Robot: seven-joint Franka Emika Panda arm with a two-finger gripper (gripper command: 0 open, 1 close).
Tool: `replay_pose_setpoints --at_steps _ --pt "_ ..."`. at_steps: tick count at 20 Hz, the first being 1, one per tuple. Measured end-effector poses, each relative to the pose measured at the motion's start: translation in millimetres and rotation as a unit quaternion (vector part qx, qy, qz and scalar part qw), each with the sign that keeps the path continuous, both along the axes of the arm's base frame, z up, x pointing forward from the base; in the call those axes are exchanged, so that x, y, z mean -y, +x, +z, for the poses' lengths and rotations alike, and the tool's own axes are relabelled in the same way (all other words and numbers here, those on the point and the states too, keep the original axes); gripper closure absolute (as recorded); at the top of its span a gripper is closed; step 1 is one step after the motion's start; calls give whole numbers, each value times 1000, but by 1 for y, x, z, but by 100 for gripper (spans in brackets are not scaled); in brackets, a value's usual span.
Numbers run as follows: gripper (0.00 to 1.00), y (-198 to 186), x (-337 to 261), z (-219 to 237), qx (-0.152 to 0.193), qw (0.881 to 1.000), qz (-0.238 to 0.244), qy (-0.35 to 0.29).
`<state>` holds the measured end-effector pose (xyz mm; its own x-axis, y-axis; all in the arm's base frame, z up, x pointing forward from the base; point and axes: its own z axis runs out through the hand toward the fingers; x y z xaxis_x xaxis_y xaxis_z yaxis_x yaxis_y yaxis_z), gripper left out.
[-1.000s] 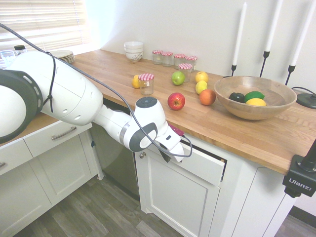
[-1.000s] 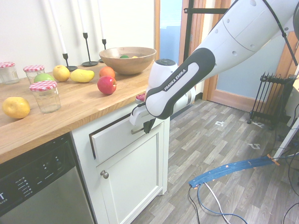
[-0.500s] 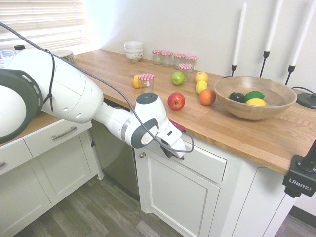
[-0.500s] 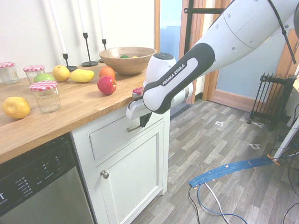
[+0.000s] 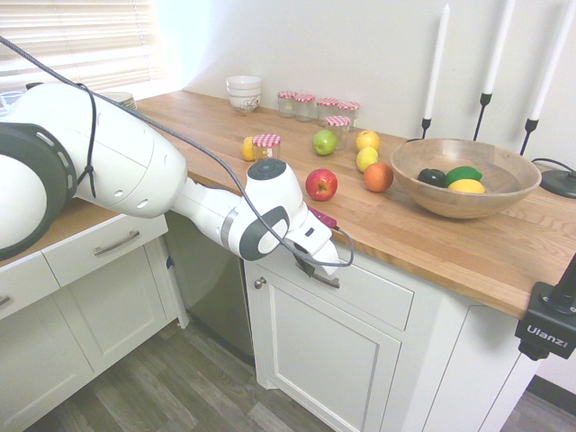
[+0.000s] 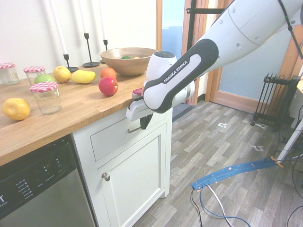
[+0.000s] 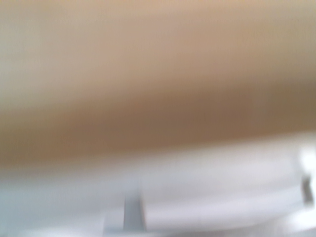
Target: Close the drawer
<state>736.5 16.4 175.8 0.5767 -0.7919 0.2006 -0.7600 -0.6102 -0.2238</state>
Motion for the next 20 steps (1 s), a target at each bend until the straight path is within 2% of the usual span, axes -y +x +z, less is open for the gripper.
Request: replay_pose_setpoints --at_steps 3,5,9,14,15,20 --pt "100 -26 -2 10 -70 998 7 4" --pt "100 -47 -1 24 -101 995 10 4" --pt "100 -90 2 51 -123 992 16 3" --pt "100 -151 -2 90 -133 991 27 8" --pt "0 -165 -4 97 -134 991 29 8" --pt "0 -233 -13 123 -137 990 31 3"
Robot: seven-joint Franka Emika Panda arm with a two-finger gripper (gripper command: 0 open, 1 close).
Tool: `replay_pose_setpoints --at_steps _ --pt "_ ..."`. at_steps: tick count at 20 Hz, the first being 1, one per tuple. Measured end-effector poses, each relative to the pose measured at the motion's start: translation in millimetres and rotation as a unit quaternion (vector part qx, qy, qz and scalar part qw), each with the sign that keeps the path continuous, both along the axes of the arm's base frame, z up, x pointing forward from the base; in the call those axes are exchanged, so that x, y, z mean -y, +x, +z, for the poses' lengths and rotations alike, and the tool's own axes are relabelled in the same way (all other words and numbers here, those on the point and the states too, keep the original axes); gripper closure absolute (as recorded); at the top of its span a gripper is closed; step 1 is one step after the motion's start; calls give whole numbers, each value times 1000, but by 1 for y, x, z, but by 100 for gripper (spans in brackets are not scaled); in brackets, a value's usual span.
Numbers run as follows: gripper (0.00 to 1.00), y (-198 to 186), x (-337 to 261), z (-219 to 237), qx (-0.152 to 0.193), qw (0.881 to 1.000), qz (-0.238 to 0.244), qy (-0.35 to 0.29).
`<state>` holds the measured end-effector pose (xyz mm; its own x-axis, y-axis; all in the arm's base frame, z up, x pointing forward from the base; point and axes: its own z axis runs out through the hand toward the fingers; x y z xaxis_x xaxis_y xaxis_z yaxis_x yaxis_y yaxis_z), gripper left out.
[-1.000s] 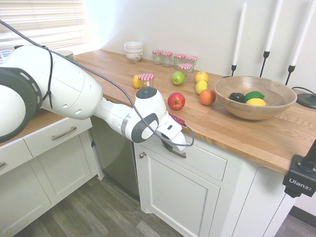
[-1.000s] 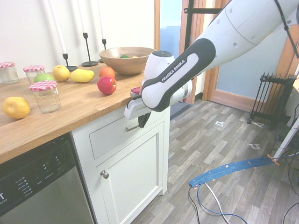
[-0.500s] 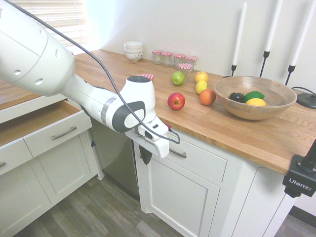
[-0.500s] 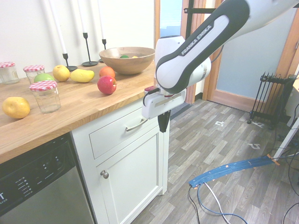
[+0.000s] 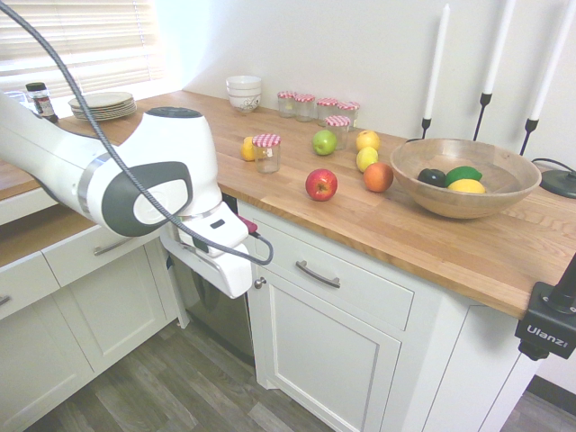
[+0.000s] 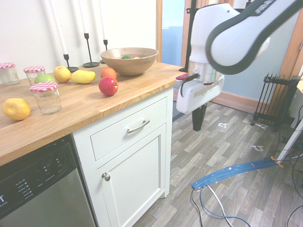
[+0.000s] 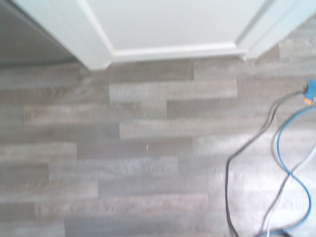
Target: Close the drawer
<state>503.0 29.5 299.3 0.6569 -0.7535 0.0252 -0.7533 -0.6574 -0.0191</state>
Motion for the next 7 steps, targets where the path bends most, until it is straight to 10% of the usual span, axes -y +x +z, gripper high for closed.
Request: replay_pose_setpoints --at_steps 7 --pt "0 -26 3 15 8 1000 -2 3"
